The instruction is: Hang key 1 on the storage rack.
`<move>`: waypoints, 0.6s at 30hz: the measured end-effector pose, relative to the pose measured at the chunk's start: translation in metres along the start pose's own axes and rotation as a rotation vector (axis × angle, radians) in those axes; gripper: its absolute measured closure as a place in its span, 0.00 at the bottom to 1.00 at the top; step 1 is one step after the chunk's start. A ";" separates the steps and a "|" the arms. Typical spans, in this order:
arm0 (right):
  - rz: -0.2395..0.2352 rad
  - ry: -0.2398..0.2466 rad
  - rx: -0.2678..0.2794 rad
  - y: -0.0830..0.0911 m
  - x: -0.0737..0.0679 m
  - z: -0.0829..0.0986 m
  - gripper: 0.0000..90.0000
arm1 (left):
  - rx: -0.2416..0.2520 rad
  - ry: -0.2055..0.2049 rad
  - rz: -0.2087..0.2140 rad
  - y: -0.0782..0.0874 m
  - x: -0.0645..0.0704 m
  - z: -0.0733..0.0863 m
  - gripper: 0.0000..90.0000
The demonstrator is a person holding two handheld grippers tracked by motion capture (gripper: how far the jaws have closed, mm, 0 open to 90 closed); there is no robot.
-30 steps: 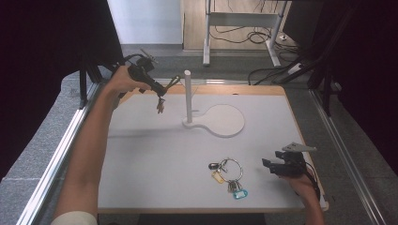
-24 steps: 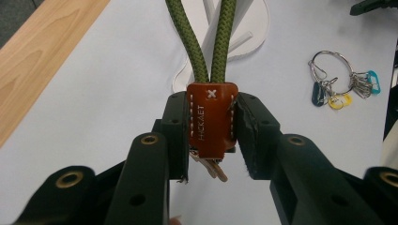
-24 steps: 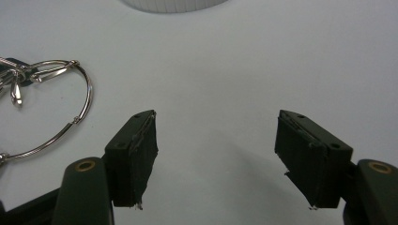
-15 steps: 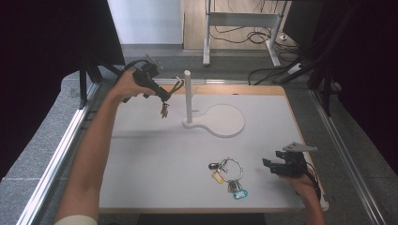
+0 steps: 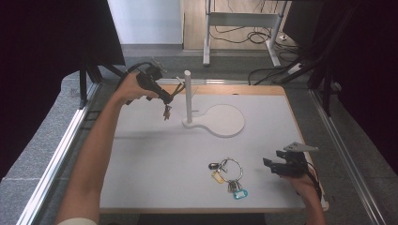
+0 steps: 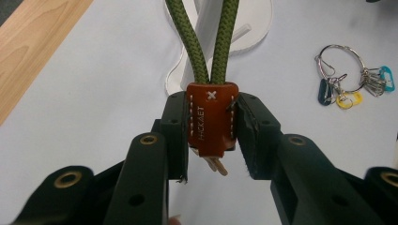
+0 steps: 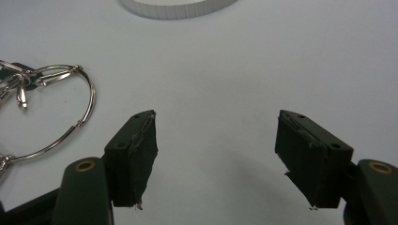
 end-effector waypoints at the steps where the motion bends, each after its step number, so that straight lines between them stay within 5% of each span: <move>1: 0.000 0.001 0.000 0.000 0.000 0.000 0.33 | 0.000 0.000 -0.002 0.000 0.001 0.000 0.74; 10: -0.006 0.000 0.003 0.003 0.000 -0.001 0.33 | 0.007 0.004 -0.037 0.002 0.006 -0.001 0.64; 18: -0.008 0.002 0.001 0.003 -0.001 -0.002 0.33 | 0.035 -0.001 -0.075 0.021 0.021 0.003 0.57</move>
Point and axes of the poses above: each handheld gripper's, and its own axes: y roughly backward along the jaws, z roughly out of its underside, x roughly to its right, the point moved 2 cm from there along -y, roughly forward along the jaws, and after that the axes turned 9 degrees about -z, right-handed, at the moved point
